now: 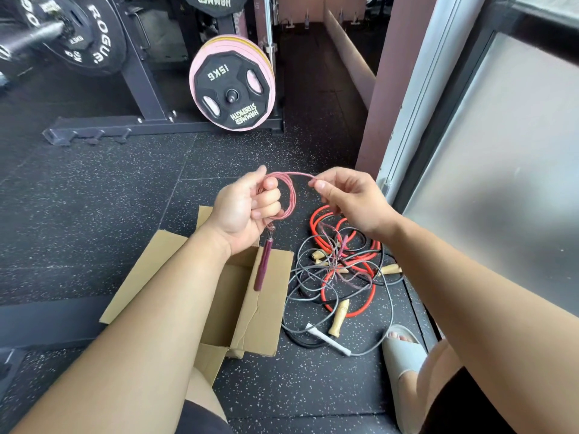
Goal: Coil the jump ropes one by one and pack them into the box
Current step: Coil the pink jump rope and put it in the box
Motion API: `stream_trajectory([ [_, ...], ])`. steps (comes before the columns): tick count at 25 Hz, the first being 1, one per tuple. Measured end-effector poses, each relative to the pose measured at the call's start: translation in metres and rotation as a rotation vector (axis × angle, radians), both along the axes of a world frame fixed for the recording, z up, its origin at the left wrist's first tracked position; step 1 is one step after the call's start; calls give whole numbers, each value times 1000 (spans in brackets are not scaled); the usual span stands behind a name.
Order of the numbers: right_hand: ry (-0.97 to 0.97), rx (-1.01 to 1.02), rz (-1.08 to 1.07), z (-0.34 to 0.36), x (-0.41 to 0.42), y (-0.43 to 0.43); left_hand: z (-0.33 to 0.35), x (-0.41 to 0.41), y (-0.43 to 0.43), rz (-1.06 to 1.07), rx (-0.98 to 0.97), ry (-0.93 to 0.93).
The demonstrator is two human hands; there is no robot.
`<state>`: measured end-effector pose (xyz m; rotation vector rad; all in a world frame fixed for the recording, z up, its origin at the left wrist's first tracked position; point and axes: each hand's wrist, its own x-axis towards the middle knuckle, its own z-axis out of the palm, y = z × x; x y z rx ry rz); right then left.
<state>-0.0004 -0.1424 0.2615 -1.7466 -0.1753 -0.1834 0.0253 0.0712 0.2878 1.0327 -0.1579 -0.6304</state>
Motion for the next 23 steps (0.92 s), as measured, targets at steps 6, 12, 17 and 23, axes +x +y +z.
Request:
stream_trajectory([
  [6,98,-251,5,-5,-1,3,4,-11,-2,-105,-40,-5],
  [12,179,-354,27,-31,-3,13,1,0,0,161,-133,-60],
  [17,-33,-550,-22,-30,-2,13,-1,2,1,249,-58,-167],
  [23,-293,-885,94,-20,-8,34,-15,-2,-11,338,355,-490],
])
